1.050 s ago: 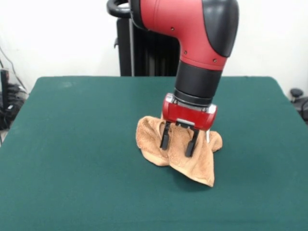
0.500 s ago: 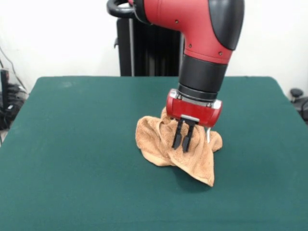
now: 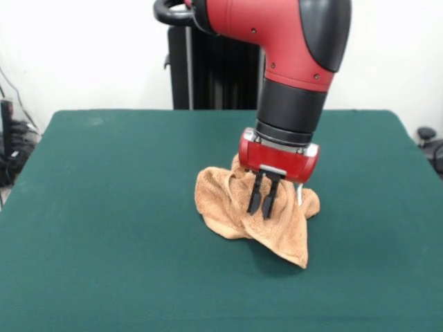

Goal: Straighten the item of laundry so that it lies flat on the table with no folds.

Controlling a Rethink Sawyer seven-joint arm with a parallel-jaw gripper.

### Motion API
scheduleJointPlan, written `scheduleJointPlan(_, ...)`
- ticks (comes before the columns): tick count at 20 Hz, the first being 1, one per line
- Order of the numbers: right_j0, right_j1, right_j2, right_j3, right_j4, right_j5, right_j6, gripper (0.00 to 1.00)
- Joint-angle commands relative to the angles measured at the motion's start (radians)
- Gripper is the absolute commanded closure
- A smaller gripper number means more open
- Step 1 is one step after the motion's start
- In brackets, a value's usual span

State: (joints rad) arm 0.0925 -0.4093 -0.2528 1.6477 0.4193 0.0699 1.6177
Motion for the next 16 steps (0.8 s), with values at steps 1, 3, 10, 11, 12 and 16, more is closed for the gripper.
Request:
scheduleJointPlan(1,0.05,0.023,0.036,0.059,0.046,0.048,0.263,0.0)
scheduleJointPlan(3,0.052,0.027,0.034,0.055,0.038,0.039,0.255,0.0)
scheduleJointPlan(10,-0.032,0.04,0.157,0.075,0.056,0.015,0.279,0.0)
scheduleJointPlan(11,-0.037,0.051,0.16,0.069,0.059,0.021,0.277,0.0)
scheduleJointPlan(12,-0.037,0.062,0.163,0.068,0.06,0.015,0.28,0.0)
scheduleJointPlan(16,-0.06,0.099,0.192,0.063,0.056,-0.015,0.28,0.0)
